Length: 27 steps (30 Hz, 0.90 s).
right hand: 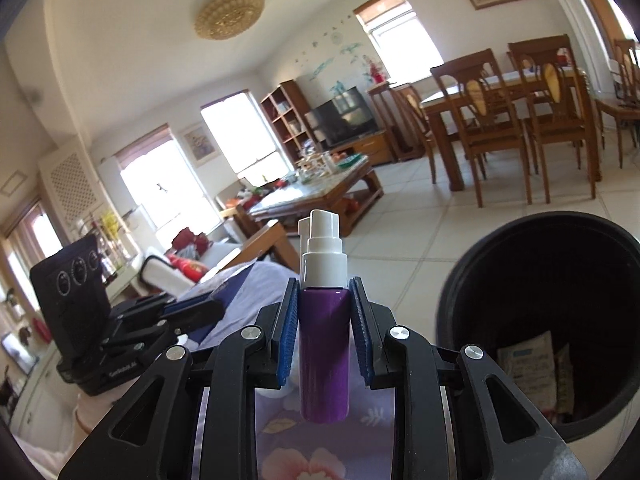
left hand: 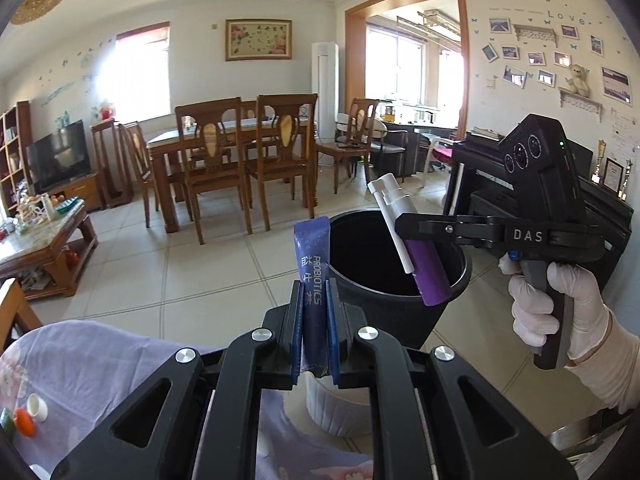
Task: Collect trash
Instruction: 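Carry the stick and spray bottle to the black bin and release both inside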
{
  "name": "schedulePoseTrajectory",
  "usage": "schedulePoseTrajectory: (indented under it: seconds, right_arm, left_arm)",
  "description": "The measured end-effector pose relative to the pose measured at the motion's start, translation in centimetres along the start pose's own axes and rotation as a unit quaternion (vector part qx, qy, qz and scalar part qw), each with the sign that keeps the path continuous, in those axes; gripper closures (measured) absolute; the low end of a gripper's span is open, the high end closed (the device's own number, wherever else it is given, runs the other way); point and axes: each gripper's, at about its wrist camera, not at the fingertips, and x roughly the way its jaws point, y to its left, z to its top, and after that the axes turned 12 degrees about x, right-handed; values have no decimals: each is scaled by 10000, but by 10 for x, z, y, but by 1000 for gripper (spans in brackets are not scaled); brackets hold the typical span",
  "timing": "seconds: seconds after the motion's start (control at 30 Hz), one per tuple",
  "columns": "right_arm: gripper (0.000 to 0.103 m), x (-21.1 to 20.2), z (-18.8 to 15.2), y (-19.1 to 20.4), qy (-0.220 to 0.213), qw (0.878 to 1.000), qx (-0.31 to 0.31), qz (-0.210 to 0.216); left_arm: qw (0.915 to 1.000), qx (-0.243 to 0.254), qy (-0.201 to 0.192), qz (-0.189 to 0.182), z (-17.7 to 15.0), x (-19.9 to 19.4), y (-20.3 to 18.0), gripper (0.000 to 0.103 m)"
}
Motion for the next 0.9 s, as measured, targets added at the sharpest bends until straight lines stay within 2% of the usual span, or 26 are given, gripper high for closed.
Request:
schedulePoseTrajectory:
  seconds: [0.23,0.47,0.63,0.9]
  right_arm:
    - [77,-40,12,-76,-454,9966,485,-478]
    - [77,-59,1,-129,-682,9907,833,-826]
    - [77,-56,-8,-151,-719,9866,987,-1081]
    - [77,-50,-21,-175,-790,9816,1043,-1389]
  left_arm:
    - [9987,46,-1,-514,16,50,-28,92]
    - [9958,21,81,-913,24,91,-50,92]
    - [9928,-70,220,-1171,20,124,-59,92]
    - [9889,-138,576,-1364,13,170,-69,91]
